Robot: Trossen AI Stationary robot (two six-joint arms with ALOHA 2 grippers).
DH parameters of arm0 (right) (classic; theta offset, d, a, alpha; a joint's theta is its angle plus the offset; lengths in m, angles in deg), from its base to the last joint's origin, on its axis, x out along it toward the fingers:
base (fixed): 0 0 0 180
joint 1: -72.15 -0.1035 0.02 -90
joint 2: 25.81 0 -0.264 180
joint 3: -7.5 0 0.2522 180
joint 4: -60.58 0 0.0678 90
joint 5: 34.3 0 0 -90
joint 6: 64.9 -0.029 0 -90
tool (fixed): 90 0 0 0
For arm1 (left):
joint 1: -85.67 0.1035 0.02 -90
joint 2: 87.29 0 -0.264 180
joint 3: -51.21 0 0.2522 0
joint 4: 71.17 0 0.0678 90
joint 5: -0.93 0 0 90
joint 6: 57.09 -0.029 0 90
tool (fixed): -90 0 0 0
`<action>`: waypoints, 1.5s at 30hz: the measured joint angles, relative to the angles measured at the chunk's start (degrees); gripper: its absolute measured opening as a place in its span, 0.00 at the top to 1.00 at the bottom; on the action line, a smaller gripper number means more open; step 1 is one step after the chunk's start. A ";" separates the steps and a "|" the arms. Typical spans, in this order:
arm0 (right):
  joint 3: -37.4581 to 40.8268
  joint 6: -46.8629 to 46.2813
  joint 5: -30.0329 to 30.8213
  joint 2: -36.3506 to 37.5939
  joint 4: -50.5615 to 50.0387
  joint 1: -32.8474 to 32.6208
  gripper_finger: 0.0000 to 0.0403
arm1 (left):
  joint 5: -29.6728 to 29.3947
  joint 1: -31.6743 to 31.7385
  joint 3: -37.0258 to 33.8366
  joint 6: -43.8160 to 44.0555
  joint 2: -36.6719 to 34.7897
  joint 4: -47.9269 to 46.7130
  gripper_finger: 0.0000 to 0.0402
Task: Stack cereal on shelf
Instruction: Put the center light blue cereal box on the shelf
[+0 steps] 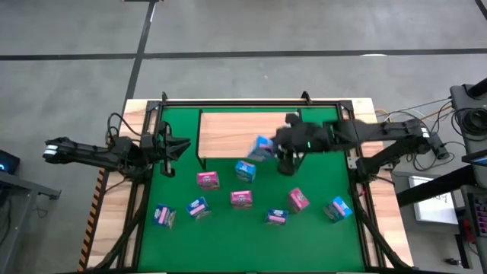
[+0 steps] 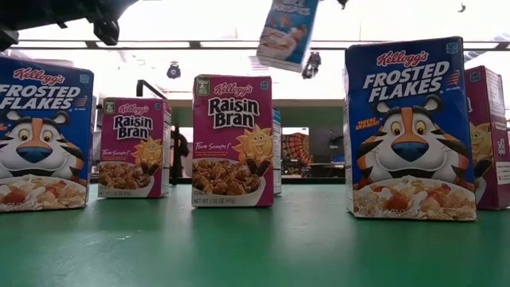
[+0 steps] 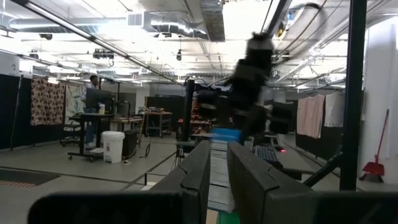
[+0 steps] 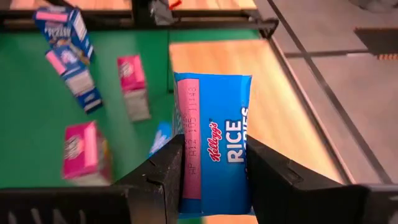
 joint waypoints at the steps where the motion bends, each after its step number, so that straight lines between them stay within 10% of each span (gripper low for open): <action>1: -0.03 1.62 -2.17 0.00 1.21 2.06 0.67 | 0.00 0.02 0.00 0.00 0.00 0.02 0.91; 11: -0.42 14.47 -18.37 -5.69 12.98 17.02 0.67 | -4.78 0.02 0.00 -1.04 0.02 -0.42 0.91; 45: -36.63 20.77 -19.91 -36.88 -0.89 20.26 0.57 | -17.09 0.02 0.00 -31.31 -8.40 3.67 0.91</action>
